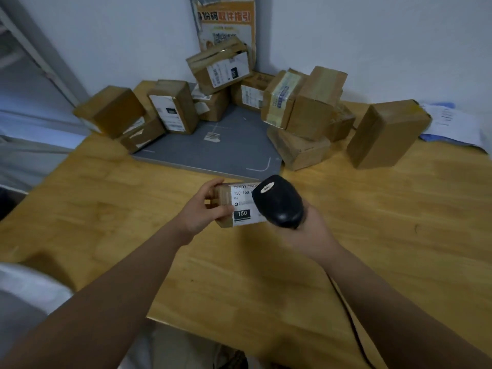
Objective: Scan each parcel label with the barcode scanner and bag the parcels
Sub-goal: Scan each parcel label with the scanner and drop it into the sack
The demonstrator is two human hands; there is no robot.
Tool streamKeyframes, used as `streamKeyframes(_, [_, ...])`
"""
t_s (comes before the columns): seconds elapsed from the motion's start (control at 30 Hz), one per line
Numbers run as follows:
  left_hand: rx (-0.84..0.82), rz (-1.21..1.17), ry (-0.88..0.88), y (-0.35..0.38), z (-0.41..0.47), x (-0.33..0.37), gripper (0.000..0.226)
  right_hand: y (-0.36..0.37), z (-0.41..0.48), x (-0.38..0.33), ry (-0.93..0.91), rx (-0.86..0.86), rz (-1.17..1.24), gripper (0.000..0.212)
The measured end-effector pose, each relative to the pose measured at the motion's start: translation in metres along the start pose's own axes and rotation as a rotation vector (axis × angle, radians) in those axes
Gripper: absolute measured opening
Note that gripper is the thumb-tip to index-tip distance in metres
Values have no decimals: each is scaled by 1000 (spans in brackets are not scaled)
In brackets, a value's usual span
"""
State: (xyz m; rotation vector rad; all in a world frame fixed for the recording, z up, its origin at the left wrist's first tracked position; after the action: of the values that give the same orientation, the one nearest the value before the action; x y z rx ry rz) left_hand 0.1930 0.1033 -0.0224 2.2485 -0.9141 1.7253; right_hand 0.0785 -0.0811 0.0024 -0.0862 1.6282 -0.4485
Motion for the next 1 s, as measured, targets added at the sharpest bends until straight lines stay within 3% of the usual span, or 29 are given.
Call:
streamKeyframes(0.07, [72, -22, 53, -20, -10, -9, 63, 25, -5, -2, 142, -46, 124, 13])
streamKeyframes(0.33, [220, 119, 205, -77, -32, -31, 74, 98, -34, -15, 253, 38, 374, 23])
streamKeyframes(1.0, [222, 163, 223, -118, -27, -47, 78, 126, -37, -18, 398, 174, 147, 24])
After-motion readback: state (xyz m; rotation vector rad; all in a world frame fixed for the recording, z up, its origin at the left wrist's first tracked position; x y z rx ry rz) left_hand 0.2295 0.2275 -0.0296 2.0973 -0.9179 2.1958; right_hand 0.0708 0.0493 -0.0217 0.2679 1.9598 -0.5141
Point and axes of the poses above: each hand's wrist, its own z-axis towards the middle knuckle, its own y-axis out of the palm, x = y × z, the point moved 8 cm from there along z, towards the middle knuckle, and after that the axes turned 3 degrees about z, right-handed, at the moved point
